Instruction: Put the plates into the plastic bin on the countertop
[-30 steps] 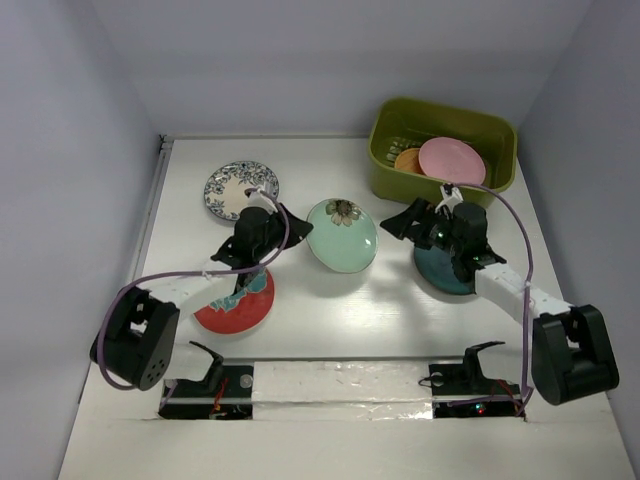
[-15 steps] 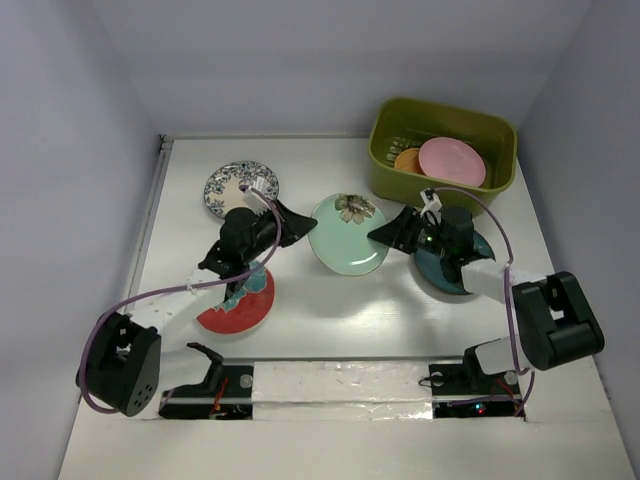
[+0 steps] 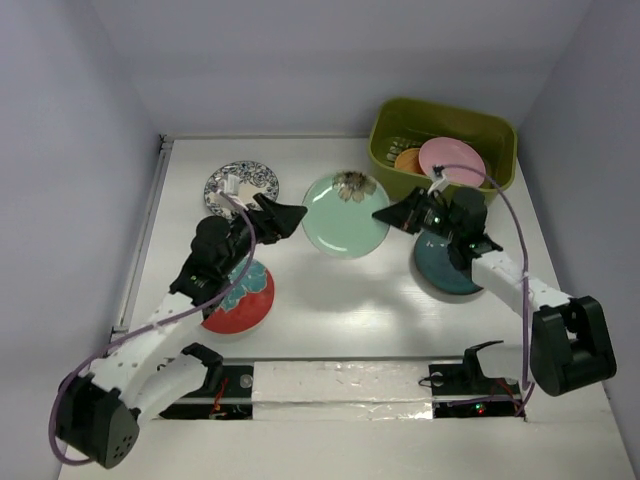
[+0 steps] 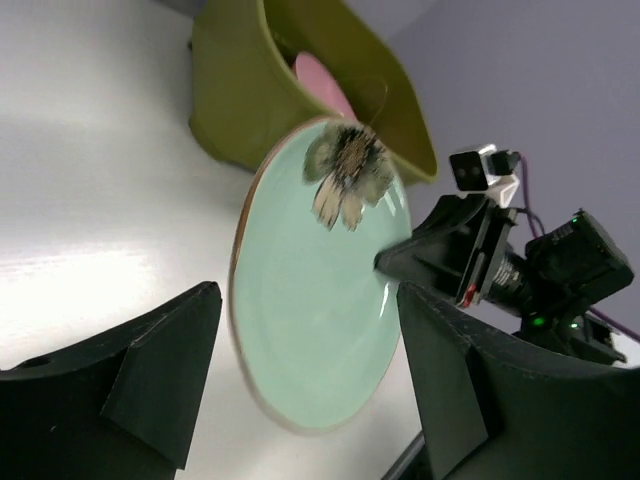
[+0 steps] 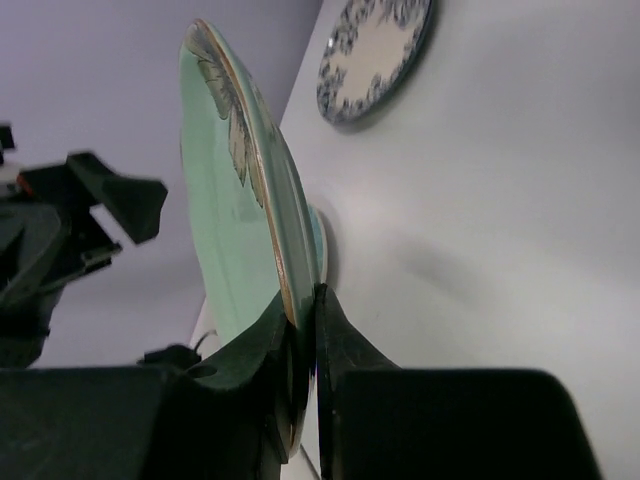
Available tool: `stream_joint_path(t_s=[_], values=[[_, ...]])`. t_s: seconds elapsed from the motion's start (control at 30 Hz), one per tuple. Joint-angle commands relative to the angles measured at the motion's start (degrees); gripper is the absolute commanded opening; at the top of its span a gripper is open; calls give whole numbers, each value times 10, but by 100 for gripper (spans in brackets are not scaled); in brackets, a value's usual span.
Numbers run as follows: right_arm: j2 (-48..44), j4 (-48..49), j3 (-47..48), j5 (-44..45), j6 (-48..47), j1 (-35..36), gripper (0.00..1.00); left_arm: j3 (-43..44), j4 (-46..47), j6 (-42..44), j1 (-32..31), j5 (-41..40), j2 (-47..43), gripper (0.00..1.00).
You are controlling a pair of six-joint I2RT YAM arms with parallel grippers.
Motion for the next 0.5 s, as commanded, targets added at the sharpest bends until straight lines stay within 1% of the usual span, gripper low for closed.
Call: stream_joint_path(t_s=[0.0, 0.03, 0.1, 0.13, 0.17, 0.2, 0.23, 0.27, 0.37, 0.4, 0.47], values=[[-44, -40, 134, 77, -14, -25, 0, 24, -63, 47, -1, -68, -75, 69], [-42, -59, 182, 84, -14, -55, 0, 23, -95, 60, -1, -78, -91, 69], [-28, -107, 227, 99, -18, -89, 0, 21, -126, 72, -1, -97, -135, 69], [-19, -126, 248, 115, -25, -124, 0, 23, -142, 88, -1, -101, -149, 69], [-6, -151, 300, 121, -41, -142, 0, 25, -177, 96, -1, -108, -163, 69], [24, -189, 325, 120, -48, -158, 0, 35, -197, 104, -1, -112, -188, 69], [40, -208, 350, 124, -55, -174, 0, 40, -214, 114, -1, -112, -199, 69], [56, -225, 392, 132, -64, -200, 0, 45, -249, 134, -1, -132, -212, 69], [131, -310, 463, 165, -94, -224, 0, 66, -308, 169, -1, -150, -249, 69], [148, -330, 500, 167, -99, -236, 0, 74, -321, 175, -1, -154, -263, 69], [200, -357, 533, 168, -106, -243, 0, 79, -348, 187, -1, -164, -274, 69]])
